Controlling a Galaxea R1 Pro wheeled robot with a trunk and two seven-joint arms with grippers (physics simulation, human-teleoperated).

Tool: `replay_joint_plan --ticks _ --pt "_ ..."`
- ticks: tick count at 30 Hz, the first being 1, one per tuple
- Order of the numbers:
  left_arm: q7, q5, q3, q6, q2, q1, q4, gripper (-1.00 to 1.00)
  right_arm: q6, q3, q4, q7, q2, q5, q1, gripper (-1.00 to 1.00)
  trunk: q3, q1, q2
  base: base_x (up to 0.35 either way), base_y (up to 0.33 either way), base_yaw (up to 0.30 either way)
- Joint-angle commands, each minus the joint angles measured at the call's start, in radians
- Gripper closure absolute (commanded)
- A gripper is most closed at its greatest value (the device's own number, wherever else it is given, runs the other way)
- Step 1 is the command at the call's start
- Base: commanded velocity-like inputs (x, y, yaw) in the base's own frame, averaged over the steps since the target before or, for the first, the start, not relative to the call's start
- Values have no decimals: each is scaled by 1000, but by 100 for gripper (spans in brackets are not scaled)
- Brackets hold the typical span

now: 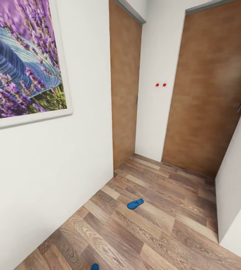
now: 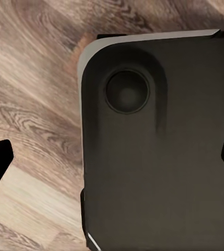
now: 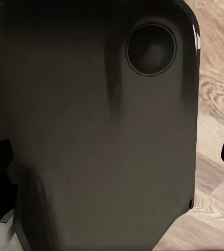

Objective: In the bedroom, move the book from the bed onto either nightstand, and place the two sandals side by side next to the bed.

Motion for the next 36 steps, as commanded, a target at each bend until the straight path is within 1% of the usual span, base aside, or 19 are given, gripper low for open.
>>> replay_joint_plan --ticks 1,28,36 --pt "-2 1 -1 -1 1 1 -2 -100 -2 -2 0 1 0 -7 0 -100 -1 0 0 66 59 -266" --pt "-2 2 -1 -2 3 1 -2 -100 -2 -1 0 1 2 -7 0 -100 -1 0 0 113 89 -265" --pt "-2 1 -2 -11 3 1 -2 -100 3 2 -1 3 2 -5 0 -100 -1 0 0 26 18 -87"
